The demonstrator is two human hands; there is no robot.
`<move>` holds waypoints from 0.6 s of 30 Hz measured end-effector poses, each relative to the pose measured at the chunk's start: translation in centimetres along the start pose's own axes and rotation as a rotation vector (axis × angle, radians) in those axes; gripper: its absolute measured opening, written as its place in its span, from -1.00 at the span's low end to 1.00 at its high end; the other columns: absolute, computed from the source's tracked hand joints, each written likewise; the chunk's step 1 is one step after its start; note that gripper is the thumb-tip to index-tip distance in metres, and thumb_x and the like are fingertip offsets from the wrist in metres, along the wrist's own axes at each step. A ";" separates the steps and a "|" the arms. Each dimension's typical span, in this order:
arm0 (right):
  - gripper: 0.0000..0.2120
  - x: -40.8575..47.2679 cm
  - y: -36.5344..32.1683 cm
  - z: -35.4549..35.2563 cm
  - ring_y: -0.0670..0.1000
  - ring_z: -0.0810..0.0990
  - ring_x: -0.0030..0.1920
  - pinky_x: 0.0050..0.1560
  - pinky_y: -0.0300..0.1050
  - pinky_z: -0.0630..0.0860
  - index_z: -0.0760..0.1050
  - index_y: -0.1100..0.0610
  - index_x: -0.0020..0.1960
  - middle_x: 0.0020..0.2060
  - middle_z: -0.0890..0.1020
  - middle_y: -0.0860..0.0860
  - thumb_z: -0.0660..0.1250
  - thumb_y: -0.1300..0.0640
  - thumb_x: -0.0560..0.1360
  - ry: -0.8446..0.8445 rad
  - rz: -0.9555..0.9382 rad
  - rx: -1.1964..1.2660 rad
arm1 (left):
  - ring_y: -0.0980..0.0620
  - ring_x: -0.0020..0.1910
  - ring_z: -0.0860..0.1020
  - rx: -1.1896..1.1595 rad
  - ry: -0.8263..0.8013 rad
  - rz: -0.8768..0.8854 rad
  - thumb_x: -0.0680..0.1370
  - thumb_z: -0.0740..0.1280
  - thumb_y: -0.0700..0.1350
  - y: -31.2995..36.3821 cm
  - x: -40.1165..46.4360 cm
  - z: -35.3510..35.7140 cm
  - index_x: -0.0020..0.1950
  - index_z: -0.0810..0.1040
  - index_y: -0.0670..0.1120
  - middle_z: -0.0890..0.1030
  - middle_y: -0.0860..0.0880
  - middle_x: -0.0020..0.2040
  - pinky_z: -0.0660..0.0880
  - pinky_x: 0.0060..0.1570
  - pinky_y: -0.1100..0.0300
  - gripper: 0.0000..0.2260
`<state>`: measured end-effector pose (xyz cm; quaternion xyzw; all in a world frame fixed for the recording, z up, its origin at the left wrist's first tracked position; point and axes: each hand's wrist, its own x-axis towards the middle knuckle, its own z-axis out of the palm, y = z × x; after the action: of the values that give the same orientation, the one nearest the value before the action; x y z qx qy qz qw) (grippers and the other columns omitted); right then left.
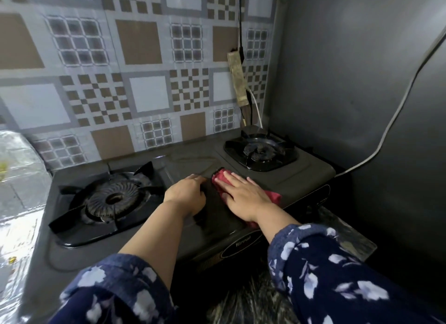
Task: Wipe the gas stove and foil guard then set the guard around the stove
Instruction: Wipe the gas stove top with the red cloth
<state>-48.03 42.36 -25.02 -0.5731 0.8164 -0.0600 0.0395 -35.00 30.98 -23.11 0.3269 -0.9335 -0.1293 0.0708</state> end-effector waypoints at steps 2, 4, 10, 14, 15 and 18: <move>-0.50 1.6 -0.1 0.1 -0.03 -0.12 0.56 0.54 0.03 -0.16 -0.06 -0.11 0.55 0.57 -0.09 -0.03 -0.06 -0.05 0.63 -0.027 0.045 0.017 | -0.06 0.37 0.39 0.007 0.016 -0.016 0.52 0.16 -0.15 -0.5 0.6 -0.2 0.42 0.35 0.01 0.38 0.01 0.43 0.41 0.28 0.01 -0.56; -0.49 3.4 -0.3 0.2 0.02 -0.13 0.56 0.54 0.05 -0.18 -0.07 -0.06 0.56 0.57 -0.09 0.03 -0.08 -0.04 0.63 -0.030 0.073 0.013 | -0.06 0.37 0.39 0.021 0.034 -0.037 0.52 0.17 -0.15 -1.1 1.4 -0.4 0.41 0.36 0.00 0.38 0.00 0.42 0.41 0.28 0.02 -0.57; -0.48 9.5 -0.6 0.4 0.09 -0.11 0.56 0.54 0.04 -0.17 -0.06 0.00 0.56 0.57 -0.09 0.11 -0.08 -0.03 0.63 -0.033 0.024 -0.001 | -0.03 0.40 0.37 0.070 0.079 -0.103 0.54 0.15 -0.14 -2.4 4.7 -0.4 0.44 0.32 0.01 0.33 0.01 0.47 0.37 0.30 0.08 -0.55; -0.48 14.8 -0.3 0.6 0.12 -0.10 0.56 0.53 0.07 -0.16 -0.05 0.02 0.56 0.56 -0.09 0.14 -0.07 0.02 0.62 -0.050 -0.025 0.001 | -0.04 0.37 0.40 0.095 0.059 -0.165 0.55 0.16 -0.12 -3.2 8.0 -0.3 0.45 0.31 0.02 0.34 0.01 0.46 0.39 0.25 0.06 -0.55; -0.48 16.1 -0.1 0.6 0.14 -0.10 0.55 0.53 0.08 -0.15 -0.05 0.03 0.56 0.56 -0.09 0.15 -0.07 0.03 0.62 -0.053 -0.025 0.003 | -0.05 0.35 0.41 0.098 0.058 -0.180 0.56 0.15 -0.10 -3.4 8.7 -0.4 0.45 0.31 0.02 0.36 0.01 0.45 0.41 0.23 0.05 -0.56; -0.49 20.0 0.7 0.4 0.18 -0.07 0.55 0.51 0.11 -0.13 -0.02 0.06 0.55 0.56 -0.06 0.18 -0.05 0.06 0.62 -0.031 0.014 0.007 | -0.06 0.37 0.39 0.102 0.088 -0.233 0.59 0.13 -0.07 -4.0 11.3 -0.9 0.45 0.30 0.02 0.34 0.00 0.46 0.39 0.24 0.05 -0.59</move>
<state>-55.45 23.78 -25.47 -0.5681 0.8194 -0.0538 0.0545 -41.22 20.73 -22.87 0.4416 -0.8906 -0.0746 0.0794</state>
